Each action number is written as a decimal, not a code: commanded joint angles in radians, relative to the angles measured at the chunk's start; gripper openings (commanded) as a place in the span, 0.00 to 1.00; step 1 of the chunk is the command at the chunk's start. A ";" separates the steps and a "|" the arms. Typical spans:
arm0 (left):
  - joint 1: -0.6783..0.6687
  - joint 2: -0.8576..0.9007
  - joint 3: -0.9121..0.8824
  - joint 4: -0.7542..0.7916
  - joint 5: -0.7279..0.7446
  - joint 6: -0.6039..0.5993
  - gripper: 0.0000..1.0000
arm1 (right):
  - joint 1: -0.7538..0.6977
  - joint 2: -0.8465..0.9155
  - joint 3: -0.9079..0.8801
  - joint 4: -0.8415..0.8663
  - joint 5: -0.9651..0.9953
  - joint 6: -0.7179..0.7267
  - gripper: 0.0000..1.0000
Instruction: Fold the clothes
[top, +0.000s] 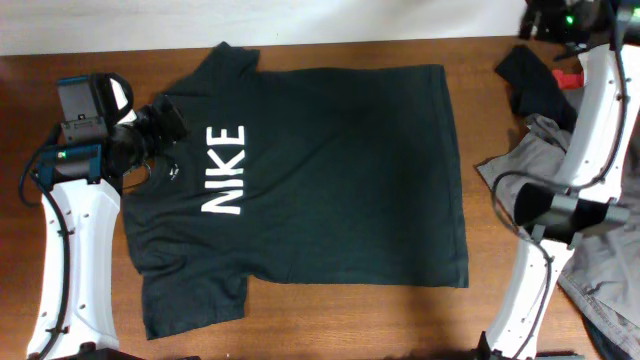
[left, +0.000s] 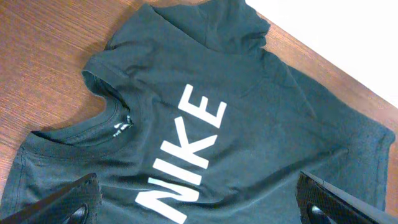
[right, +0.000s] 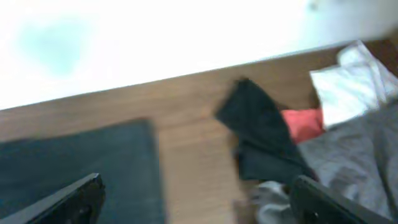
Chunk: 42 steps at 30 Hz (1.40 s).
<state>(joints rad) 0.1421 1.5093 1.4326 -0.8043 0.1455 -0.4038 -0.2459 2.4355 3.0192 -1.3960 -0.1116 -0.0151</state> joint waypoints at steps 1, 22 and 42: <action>-0.003 0.002 0.016 0.001 -0.004 0.009 0.99 | 0.071 -0.047 0.042 -0.050 -0.020 0.024 0.99; -0.003 0.002 0.016 0.001 -0.004 0.009 0.99 | 0.233 -0.060 0.042 -0.075 -0.020 0.024 0.99; -0.003 0.002 0.016 0.001 -0.004 0.009 0.99 | 0.233 -0.060 0.042 -0.075 -0.020 0.024 0.99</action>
<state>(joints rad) 0.1421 1.5093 1.4326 -0.8043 0.1455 -0.4038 -0.0177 2.3737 3.0581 -1.4677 -0.1261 0.0002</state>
